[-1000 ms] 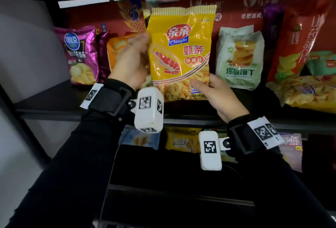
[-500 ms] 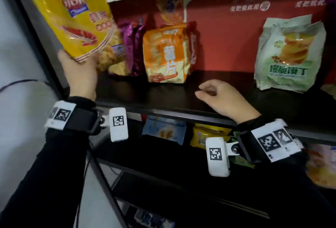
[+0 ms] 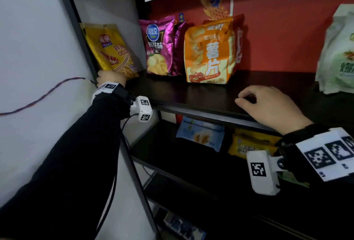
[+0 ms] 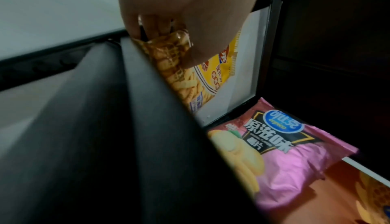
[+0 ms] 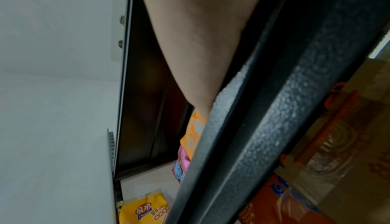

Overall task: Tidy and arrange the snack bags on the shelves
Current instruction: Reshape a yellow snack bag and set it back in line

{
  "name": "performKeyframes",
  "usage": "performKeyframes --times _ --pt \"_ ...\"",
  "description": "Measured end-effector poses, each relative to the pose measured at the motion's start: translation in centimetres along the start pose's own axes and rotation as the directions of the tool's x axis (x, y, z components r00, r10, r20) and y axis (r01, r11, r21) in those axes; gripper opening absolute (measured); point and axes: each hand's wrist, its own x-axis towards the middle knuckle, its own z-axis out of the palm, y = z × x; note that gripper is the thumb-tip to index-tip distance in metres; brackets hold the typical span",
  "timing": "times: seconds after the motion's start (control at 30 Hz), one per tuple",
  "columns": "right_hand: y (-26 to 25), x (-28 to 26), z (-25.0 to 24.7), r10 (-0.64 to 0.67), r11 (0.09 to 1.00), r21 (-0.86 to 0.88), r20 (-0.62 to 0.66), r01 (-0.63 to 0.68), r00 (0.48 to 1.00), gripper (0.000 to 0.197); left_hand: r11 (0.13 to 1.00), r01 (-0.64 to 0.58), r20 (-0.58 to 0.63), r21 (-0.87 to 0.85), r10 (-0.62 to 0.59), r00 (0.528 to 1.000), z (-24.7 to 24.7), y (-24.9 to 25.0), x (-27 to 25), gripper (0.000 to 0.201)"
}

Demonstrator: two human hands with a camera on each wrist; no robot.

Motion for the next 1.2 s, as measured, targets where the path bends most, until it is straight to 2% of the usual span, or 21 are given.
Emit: performKeyframes --times 0.1,0.13,0.2,0.27,0.33,0.4,0.43,0.47,0.53,0.57,0.63,0.7,0.77,0.87,1.0,1.1,1.2 --pt "0.1 -0.2 -0.2 -0.004 0.998 0.063 -0.007 0.005 1.000 0.030 0.999 0.005 -0.058 -0.038 -0.007 0.998 -0.4 0.5 -1.7 0.054" --pt "0.1 -0.3 -0.2 -0.004 0.997 0.077 -0.019 0.005 1.000 0.029 0.997 -0.055 -0.052 -0.051 0.053 0.997 -0.7 0.8 -2.6 0.050" --pt "0.1 -0.4 -0.1 -0.002 0.996 0.087 -0.044 0.005 0.999 0.028 0.968 -0.232 0.009 -0.094 0.234 0.972 -1.3 1.5 -4.7 0.058" --pt "0.1 -0.4 -0.2 -0.010 0.996 0.093 -0.049 0.015 0.999 0.027 0.879 -0.441 0.069 -0.180 0.459 0.886 -2.0 3.1 -8.4 0.052" --pt "0.5 -0.8 -0.7 -0.008 0.995 0.099 -0.028 0.011 1.000 0.028 0.746 -0.564 0.146 -0.355 0.640 0.755 -2.1 5.0 -13.6 0.042" --pt "1.7 -1.8 -1.7 0.012 0.995 0.097 -0.019 -0.010 1.000 0.029 0.638 -0.524 0.297 -0.565 0.749 0.592 -2.4 6.5 -19.6 0.036" --pt "2.5 -2.6 -2.4 0.027 0.996 0.090 -0.035 -0.023 0.999 0.029 0.599 -0.475 0.384 -0.645 0.791 0.477 -2.6 7.0 -22.4 0.033" --pt "3.4 -3.4 -3.2 0.042 0.997 0.072 -0.062 -0.037 0.997 0.028 0.565 -0.437 0.454 -0.700 0.824 0.338 -2.9 7.5 -24.8 0.029" --pt "5.2 -5.5 -4.8 0.082 0.997 0.021 -0.134 -0.080 0.988 0.026 0.481 -0.424 0.514 -0.768 0.857 0.039 -3.4 8.8 -28.8 0.020" --pt "6.0 -6.7 -5.6 0.103 0.995 -0.001 -0.170 -0.104 0.980 0.025 0.444 -0.420 0.517 -0.792 0.852 -0.075 -3.6 9.8 -30.5 0.016" --pt "7.1 -8.9 -6.6 0.125 0.990 -0.033 -0.227 -0.136 0.966 0.023 0.420 -0.366 0.516 -0.830 0.827 -0.223 -3.7 12.2 -33.6 0.014" --pt "7.7 -10.8 -7.0 0.129 0.987 -0.055 -0.262 -0.148 0.956 0.023 0.462 -0.305 0.548 -0.833 0.769 -0.330 -3.4 14.7 -36.5 0.017" --pt "8.1 -12.3 -7.2 0.137 0.984 -0.072 -0.287 -0.164 0.948 0.024 0.472 -0.332 0.576 -0.817 0.692 -0.434 -2.8 16.6 -39.5 0.016" --pt "8.6 -13.7 -7.3 0.152 0.978 -0.089 -0.305 -0.187 0.940 0.028 0.408 -0.449 0.605 -0.795 0.576 -0.550 -1.3 18.4 -43.4 0.026" --pt "9.1 -15.3 -6.8 0.061 0.983 -0.148 -0.308 -0.111 0.950 0.036 0.195 -0.583 0.608 -0.789 0.384 -0.694 -0.5 19.8 -47.6 0.043" --pt "9.5 -15.6 -6.3 0.027 0.978 -0.189 -0.331 -0.094 0.943 0.040 0.048 -0.633 0.615 -0.773 0.304 -0.728 -0.5 20.2 -49.7 0.056" --pt "9.8 -15.5 -5.8 0.034 0.976 -0.187 -0.361 -0.108 0.932 0.040 -0.090 -0.682 0.662 -0.725 0.178 -0.728 -0.1 20.6 -51.2 0.070"
